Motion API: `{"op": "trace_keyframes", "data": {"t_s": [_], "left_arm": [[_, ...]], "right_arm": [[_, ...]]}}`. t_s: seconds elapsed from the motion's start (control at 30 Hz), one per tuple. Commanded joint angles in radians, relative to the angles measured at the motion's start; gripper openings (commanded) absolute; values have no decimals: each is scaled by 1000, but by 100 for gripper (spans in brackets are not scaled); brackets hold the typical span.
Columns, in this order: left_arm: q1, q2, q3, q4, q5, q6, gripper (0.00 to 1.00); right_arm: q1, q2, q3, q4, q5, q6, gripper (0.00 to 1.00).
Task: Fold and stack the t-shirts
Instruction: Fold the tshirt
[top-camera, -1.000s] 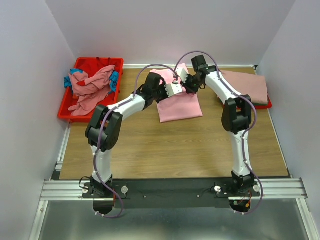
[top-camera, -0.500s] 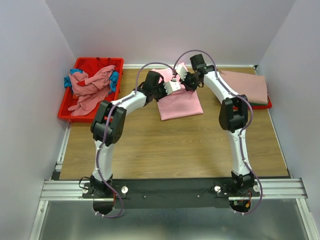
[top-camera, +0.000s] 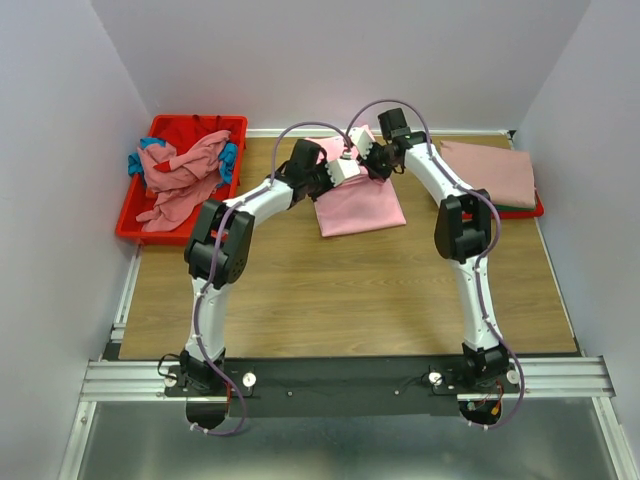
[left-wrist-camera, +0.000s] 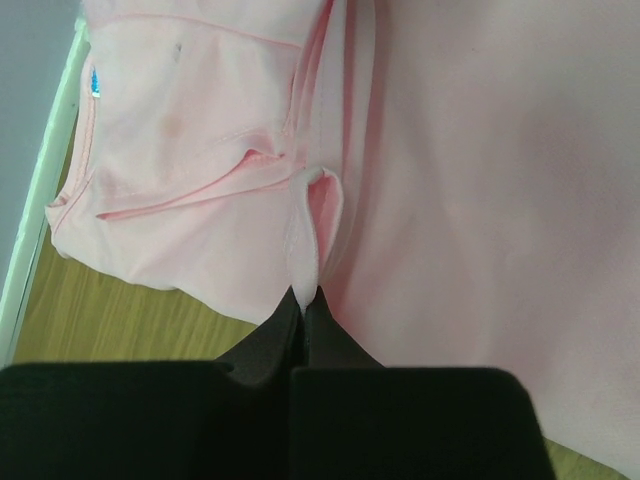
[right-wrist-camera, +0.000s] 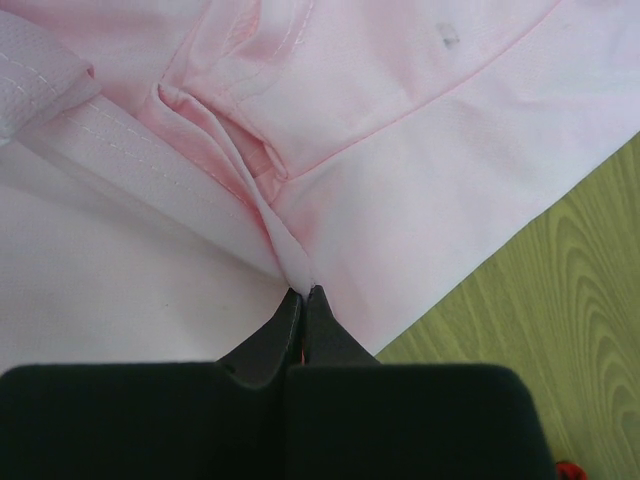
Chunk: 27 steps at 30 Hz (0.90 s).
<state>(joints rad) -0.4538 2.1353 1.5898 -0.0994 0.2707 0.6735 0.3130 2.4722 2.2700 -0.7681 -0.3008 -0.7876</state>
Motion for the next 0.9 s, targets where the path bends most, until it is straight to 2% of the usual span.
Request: {"op": "trace_keyframes", "data": {"t_s": [0.0, 0.17, 0.23, 0.27, 0.3, 0.33, 0.4, 0.43, 0.47, 0.53, 0.7, 0.77, 0.8, 0.83, 0.87], "left_arm": [[17, 25, 27, -13, -11, -18, 0], [26, 49, 48, -10, -42, -37, 0], [27, 64, 71, 4, -85, -83, 23], [27, 69, 84, 18, -138, -101, 32], [27, 71, 108, 29, -171, -151, 37], [27, 66, 122, 55, -215, -170, 46], [30, 49, 154, 72, -374, -202, 49], [36, 5, 148, 123, -480, -231, 63], [41, -27, 135, 154, -520, -244, 74], [55, -137, 66, 228, -560, -270, 77], [89, -379, -138, 262, -499, -345, 79], [89, -475, -186, 224, -458, -386, 79], [89, -504, -220, 201, -440, -441, 79], [89, -532, -240, 179, -415, -468, 79], [89, -590, -258, 147, -372, -497, 79]], "right_arm": [[-6, 40, 37, 41, 38, 21, 1], [-5, 51, 40, 56, 46, 36, 5], [-5, 54, 46, 84, 58, 80, 19], [-5, 53, 48, 98, 66, 102, 30], [-5, 54, 49, 140, 78, 128, 52], [-3, 50, 49, 171, 125, 196, 57], [-3, 33, 51, 239, 175, 255, 65], [-3, 22, 39, 262, 225, 307, 68], [-5, 10, 31, 286, 253, 335, 70], [-5, -28, 20, 320, 294, 390, 70], [-9, -156, -110, 322, 226, 456, 70], [-14, -246, -189, 316, 107, 473, 71], [-17, -290, -292, 296, 35, 455, 71], [-15, -367, -356, 279, -123, 386, 78], [-15, -413, -416, 262, -188, 343, 79]]}}
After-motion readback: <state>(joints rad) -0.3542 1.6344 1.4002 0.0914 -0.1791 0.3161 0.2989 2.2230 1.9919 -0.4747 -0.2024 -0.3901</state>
